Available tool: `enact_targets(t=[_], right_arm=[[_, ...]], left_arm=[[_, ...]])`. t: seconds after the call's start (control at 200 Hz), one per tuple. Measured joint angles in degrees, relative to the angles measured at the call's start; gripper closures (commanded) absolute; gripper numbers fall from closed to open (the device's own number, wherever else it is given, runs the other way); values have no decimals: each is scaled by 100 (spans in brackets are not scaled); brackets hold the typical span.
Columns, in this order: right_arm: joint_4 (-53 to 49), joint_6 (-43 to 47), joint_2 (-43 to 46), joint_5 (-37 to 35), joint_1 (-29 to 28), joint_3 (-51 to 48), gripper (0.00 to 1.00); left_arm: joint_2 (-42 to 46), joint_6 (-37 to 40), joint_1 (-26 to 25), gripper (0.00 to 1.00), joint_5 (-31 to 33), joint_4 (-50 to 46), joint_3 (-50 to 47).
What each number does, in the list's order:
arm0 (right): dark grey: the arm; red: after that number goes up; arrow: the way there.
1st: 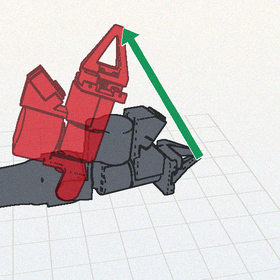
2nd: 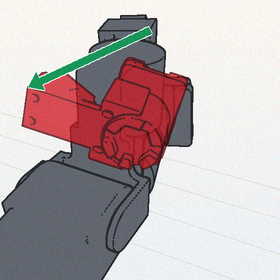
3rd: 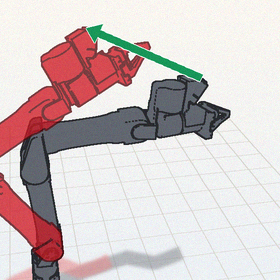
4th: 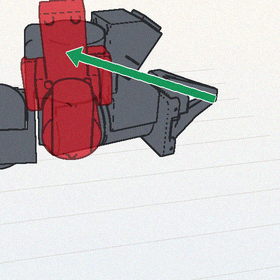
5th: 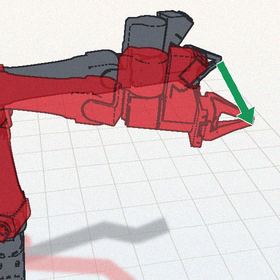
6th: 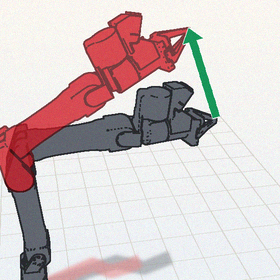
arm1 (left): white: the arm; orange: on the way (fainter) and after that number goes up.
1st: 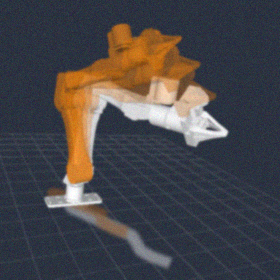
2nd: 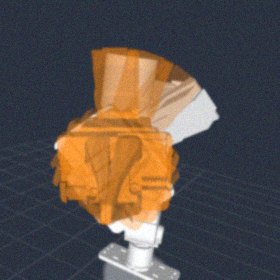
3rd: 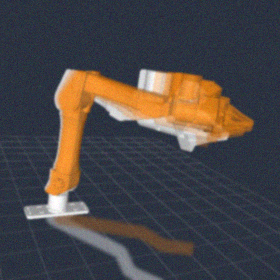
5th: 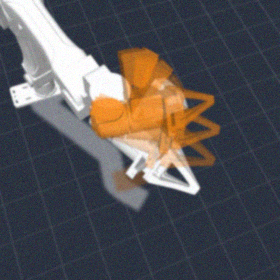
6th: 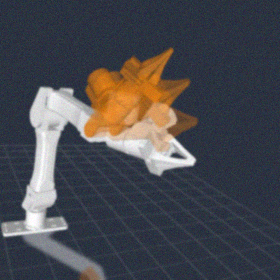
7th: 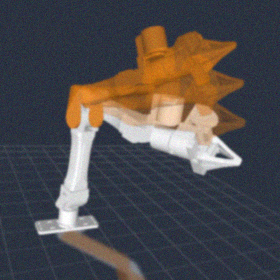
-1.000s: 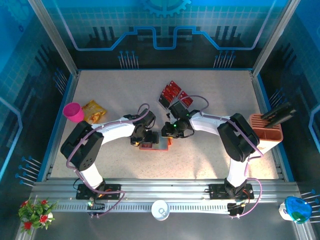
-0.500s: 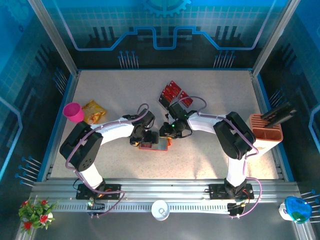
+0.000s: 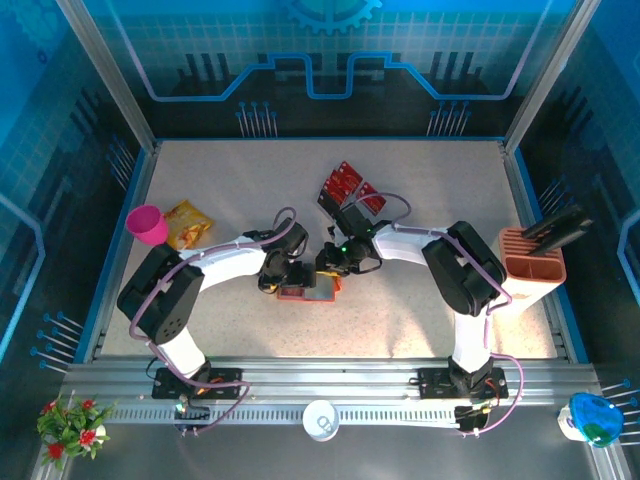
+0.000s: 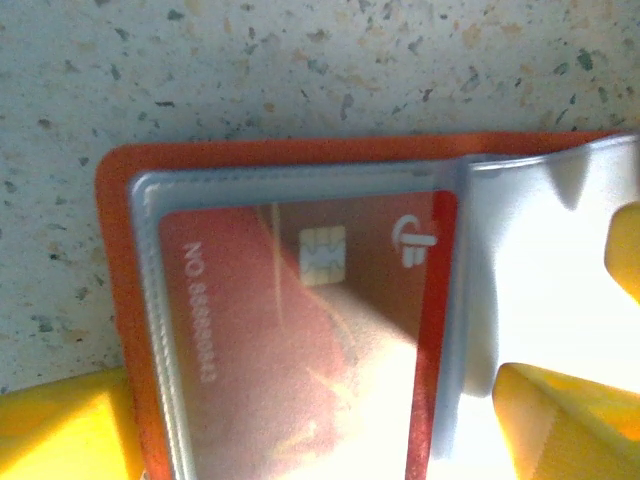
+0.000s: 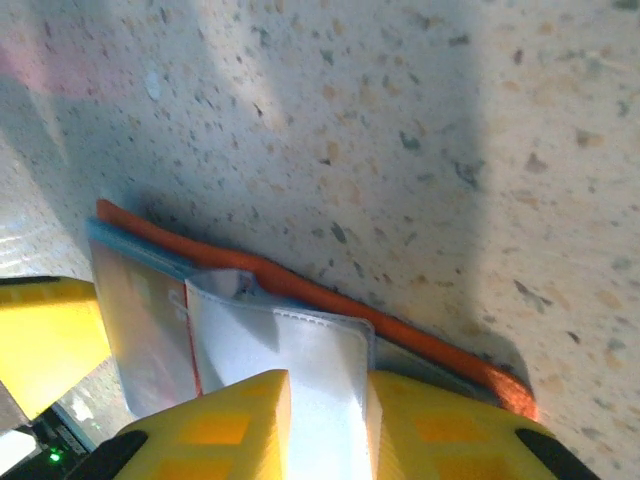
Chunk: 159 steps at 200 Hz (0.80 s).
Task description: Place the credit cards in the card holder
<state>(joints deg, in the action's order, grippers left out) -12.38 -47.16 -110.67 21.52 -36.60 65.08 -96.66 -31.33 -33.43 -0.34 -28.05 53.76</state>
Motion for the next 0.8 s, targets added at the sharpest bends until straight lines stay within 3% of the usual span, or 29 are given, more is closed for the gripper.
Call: enact_targets(t=[0.41, 0.66, 0.795], right_arm=[[1099, -730, -2, 472, 55, -442, 86], [1386, -927, 9, 669, 61, -446, 86], [1456, -986, 52, 756, 61, -446, 80]], left_arm=[[94, -4, 57, 12, -94, 59, -59], [249, -7, 251, 10, -208, -66, -57], [535, -11, 538, 10, -205, -227, -57]])
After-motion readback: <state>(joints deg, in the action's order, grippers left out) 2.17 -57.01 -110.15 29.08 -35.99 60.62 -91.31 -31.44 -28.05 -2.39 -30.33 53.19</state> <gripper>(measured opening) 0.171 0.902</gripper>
